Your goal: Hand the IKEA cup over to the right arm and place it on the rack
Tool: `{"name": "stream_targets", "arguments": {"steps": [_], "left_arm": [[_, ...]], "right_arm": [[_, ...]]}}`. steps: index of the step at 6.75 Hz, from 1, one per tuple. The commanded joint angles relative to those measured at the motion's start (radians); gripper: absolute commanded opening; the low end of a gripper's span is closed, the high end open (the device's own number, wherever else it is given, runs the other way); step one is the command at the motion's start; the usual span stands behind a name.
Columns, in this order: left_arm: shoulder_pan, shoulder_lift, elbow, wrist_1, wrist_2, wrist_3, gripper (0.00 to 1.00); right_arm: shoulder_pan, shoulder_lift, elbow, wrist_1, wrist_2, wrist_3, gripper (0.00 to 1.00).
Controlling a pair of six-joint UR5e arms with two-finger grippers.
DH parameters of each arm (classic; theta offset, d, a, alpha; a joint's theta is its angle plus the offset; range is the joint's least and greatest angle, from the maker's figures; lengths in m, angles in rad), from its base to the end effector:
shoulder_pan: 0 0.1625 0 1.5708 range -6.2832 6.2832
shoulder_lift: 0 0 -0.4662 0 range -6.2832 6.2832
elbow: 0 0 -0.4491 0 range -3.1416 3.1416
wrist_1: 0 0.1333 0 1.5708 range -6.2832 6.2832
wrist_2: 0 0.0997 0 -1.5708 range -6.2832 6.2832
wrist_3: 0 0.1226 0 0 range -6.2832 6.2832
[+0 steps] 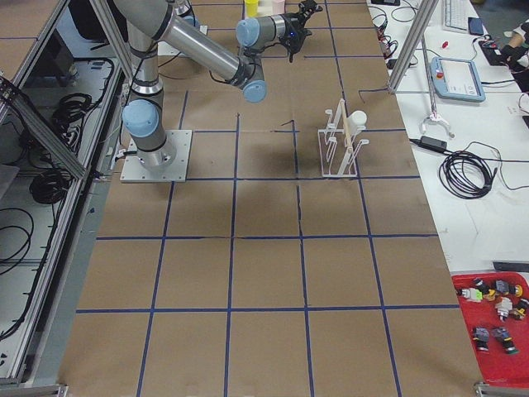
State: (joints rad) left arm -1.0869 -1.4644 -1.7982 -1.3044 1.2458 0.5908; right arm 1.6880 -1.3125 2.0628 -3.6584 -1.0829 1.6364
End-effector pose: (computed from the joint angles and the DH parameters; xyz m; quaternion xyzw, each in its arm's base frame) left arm 0.0855 -0.5333 0.4713 -0.0643 -0.9822 0.1442 0.1019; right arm 0.2568 -0.5498 0.3789 0.4158 0.6552 -0.2391 0.5836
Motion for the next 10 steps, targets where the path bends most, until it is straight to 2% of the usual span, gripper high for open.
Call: {"name": "stream_targets", "arguments": {"steps": [1, 2, 3, 5, 7, 8, 10], "left_arm": [[-0.004, -0.063, 0.042, 0.131, -0.342, 0.038, 0.00], [-0.016, -0.094, 0.043, 0.205, -0.490, 0.047, 0.00], [-0.045, -0.132, 0.034, 0.283, -0.599, 0.067, 0.00], [-0.144, -0.209, 0.023, 0.483, -0.693, 0.098, 0.00], [-0.227, -0.328, -0.007, 0.760, -0.758, 0.101, 0.00], [-0.235, -0.379, -0.047, 0.901, -0.857, 0.098, 0.00], [-0.242, -0.439, -0.191, 1.218, -0.940, 0.066, 0.00]], "right_arm": [[-0.001, -0.001, -0.006, 0.001, -0.012, -0.003, 1.00], [-0.002, -0.001, -0.007, 0.004, -0.012, -0.009, 1.00], [-0.002, -0.001, -0.007, 0.008, -0.012, -0.009, 1.00], [-0.002, -0.001, -0.010, 0.009, -0.012, -0.010, 1.00], [-0.004, -0.001, -0.010, 0.009, -0.014, -0.009, 1.00], [-0.004, -0.001, -0.010, 0.009, -0.014, -0.010, 1.00], [-0.005, -0.001, -0.009, 0.012, -0.015, -0.010, 1.00]]}}
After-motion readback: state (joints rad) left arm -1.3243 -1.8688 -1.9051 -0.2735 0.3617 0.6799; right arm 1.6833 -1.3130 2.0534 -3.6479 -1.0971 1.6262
